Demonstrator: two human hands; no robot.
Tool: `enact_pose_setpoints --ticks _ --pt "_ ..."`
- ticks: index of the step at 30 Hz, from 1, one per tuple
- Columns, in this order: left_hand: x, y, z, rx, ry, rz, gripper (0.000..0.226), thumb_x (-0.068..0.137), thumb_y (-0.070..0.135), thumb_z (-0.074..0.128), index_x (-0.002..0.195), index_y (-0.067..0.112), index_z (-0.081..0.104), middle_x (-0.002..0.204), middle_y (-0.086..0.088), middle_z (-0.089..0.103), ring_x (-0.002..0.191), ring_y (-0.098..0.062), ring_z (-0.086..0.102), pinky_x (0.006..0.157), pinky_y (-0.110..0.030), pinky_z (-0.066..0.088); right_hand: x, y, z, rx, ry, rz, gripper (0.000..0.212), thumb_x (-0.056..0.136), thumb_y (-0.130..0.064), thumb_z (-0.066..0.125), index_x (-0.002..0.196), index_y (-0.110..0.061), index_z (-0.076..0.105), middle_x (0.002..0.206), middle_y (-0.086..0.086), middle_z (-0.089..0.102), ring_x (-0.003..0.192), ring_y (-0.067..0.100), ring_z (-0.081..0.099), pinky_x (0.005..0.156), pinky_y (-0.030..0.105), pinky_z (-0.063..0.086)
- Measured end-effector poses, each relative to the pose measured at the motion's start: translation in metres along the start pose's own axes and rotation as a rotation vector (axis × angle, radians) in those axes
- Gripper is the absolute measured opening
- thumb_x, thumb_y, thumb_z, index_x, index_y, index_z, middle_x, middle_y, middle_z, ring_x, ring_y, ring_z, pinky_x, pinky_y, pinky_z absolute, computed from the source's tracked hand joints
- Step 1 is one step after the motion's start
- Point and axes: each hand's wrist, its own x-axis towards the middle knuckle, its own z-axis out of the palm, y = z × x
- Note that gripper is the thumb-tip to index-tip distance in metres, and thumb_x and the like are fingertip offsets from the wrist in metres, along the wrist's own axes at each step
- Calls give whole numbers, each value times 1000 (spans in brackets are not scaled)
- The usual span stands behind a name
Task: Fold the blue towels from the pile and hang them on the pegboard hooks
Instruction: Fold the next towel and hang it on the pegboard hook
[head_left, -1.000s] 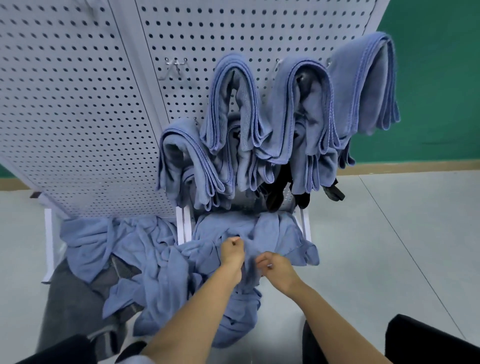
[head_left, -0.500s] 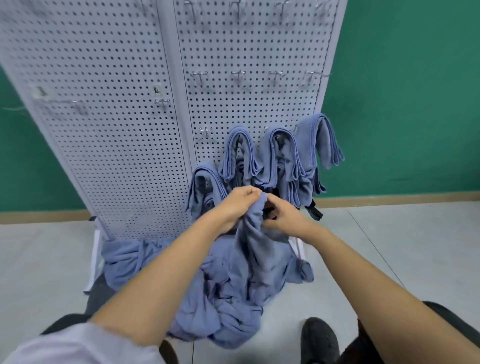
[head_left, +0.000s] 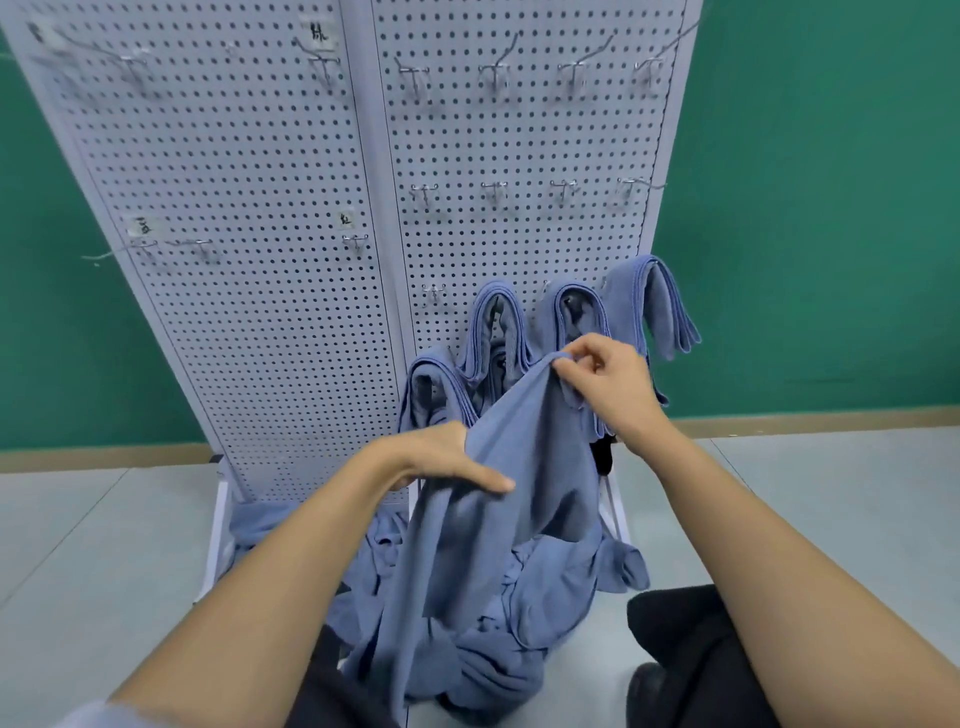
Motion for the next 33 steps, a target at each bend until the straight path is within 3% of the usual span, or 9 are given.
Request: enact_pose_setpoints --ticks 5,8,11,14,18,21,24,29,33 --pt "-3 -8 1 3 -305 -67 37 78 18 78 113 16 64 111 -1 71 105 -18 67 88 -30 54 15 4 -6 172 265 118 14 89 -14 60 77 -18 57 56 3 58 46 10 53 54 26 44" --pt "-1 -12 6 -85 -380 -31 44 82 12 73 124 11 58 123 -7 65 114 -24 62 98 -41 49 17 3 -5 312 324 198 6 93 -12 56 88 -13 57 66 1 63 52 6 60 52 22 50" --pt "2 -12 8 -461 -248 52 44 79 12 70 121 13 58 127 -11 62 118 -28 59 103 -44 45 16 3 4 446 126 271 12 96 -9 53 108 -11 54 81 2 66 66 9 64 64 21 57" --pt "2 -2 5 -905 -14 151 33 79 13 72 110 10 62 112 -13 67 100 -24 66 94 -38 52 11 4 8 408 -76 342 28 96 -13 54 122 -17 45 97 7 67 78 17 65 77 29 56" --pt "-4 12 -6 -1237 122 232 27 84 21 61 106 4 64 98 -11 72 88 -20 71 78 -32 58 3 7 7 333 -108 360 14 98 -22 51 104 -9 54 97 11 63 74 15 60 70 25 54" --pt "-9 20 -10 -1324 194 289 33 86 23 61 113 4 62 104 -11 72 96 -20 69 81 -35 56 -3 11 4 281 -187 429 39 98 -41 47 87 -9 66 94 11 68 77 18 64 70 26 54" --pt "-13 28 -8 -1396 227 306 25 93 23 56 105 2 64 99 -13 73 98 -21 67 88 -36 51 -10 14 0 247 -321 511 58 95 -56 40 91 -7 71 94 10 73 88 22 68 80 32 55" --pt "-16 32 -8 -1436 159 312 37 91 26 58 118 1 59 113 -16 69 107 -24 65 94 -39 51 -14 19 8 337 -483 559 64 85 -62 50 121 -10 59 114 6 65 109 19 60 97 34 47" --pt "-18 31 -8 -1413 112 321 42 83 27 61 116 0 60 117 -17 67 106 -25 66 96 -40 49 -11 19 13 496 -526 525 53 81 -55 60 119 -18 62 114 0 65 104 15 59 100 34 43"
